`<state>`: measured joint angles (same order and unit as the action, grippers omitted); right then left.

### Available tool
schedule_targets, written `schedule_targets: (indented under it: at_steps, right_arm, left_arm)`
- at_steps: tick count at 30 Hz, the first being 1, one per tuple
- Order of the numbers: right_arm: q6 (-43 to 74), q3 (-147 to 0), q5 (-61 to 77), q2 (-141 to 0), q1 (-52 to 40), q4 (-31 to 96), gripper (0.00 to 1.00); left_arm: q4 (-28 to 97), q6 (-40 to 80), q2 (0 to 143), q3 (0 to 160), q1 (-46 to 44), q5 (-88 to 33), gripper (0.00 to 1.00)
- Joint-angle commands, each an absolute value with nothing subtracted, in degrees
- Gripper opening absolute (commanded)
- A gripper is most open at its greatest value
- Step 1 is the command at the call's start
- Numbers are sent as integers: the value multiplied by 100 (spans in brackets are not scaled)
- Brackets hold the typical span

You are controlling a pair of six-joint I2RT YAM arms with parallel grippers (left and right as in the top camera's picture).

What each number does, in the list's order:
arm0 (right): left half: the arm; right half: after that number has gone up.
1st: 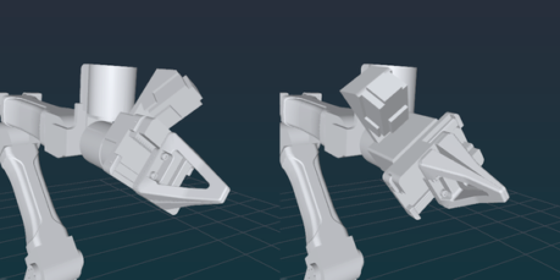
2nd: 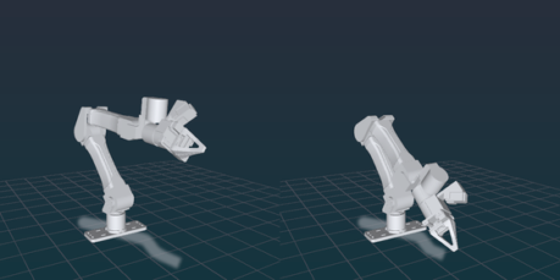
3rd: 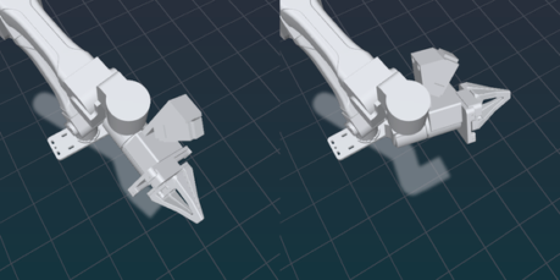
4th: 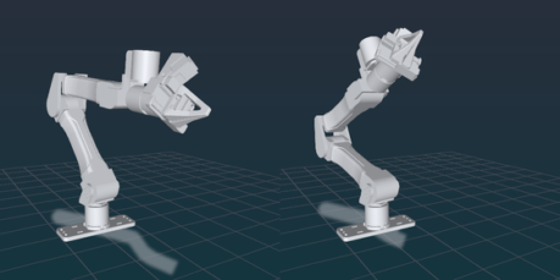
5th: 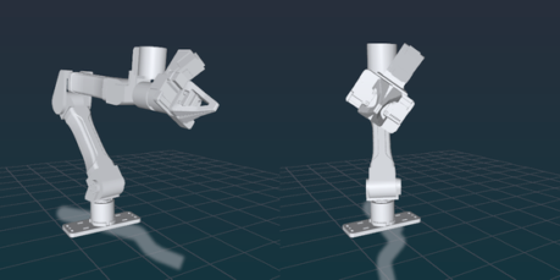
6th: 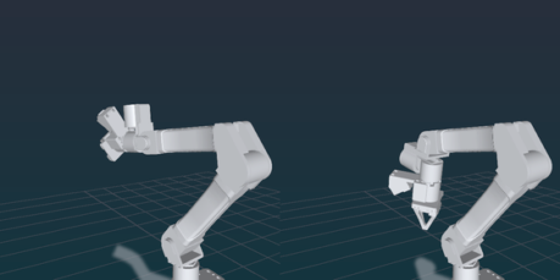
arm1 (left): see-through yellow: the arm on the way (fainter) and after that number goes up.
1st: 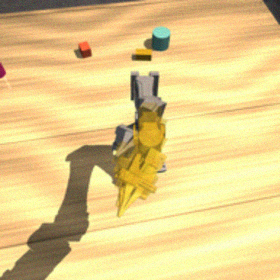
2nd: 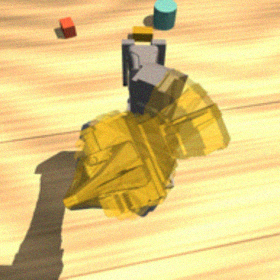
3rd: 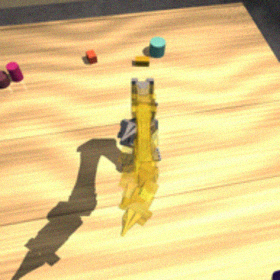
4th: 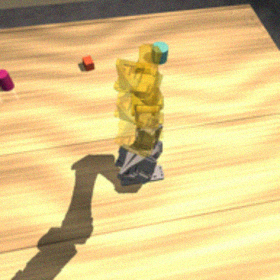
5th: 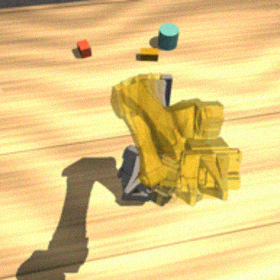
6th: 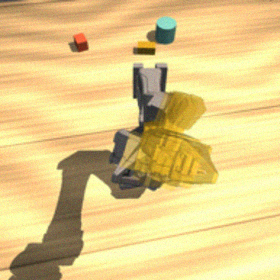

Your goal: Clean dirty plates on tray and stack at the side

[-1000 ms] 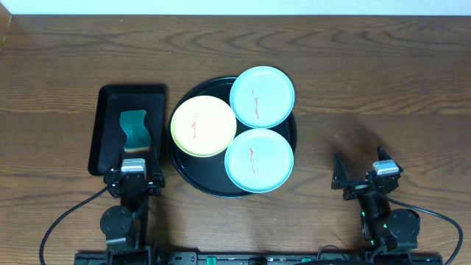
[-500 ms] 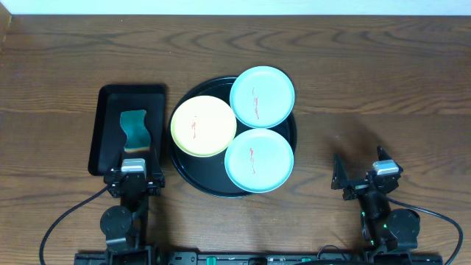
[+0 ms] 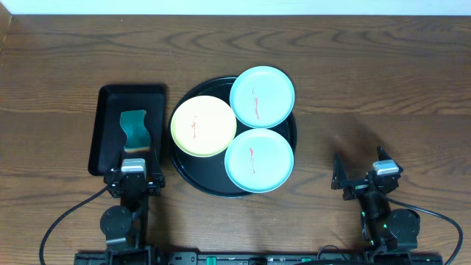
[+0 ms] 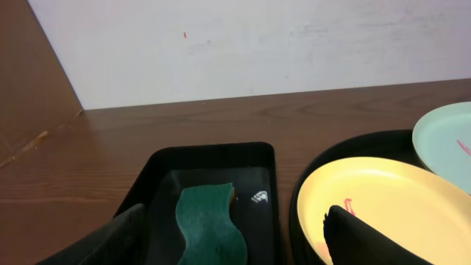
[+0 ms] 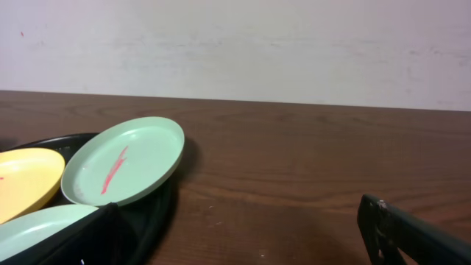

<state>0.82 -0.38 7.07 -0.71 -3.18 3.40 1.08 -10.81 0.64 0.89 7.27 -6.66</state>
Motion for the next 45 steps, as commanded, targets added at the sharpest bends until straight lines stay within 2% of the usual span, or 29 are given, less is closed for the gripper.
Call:
schedule_targets:
  at_steps: [1, 35, 45]
  right_arm:
    - [121, -32, 711, -45, -309, 364, 99]
    - [121, -32, 711, -45, -309, 364, 99]
    - [-51, -32, 320, -45, -305, 390, 99]
  left_arm:
    - [346, -1175, 34, 23, 716, -683, 76]
    - [346, -1177, 36, 23, 716, -683, 76]
    - [342, -1177, 34, 23, 716, -683, 76]
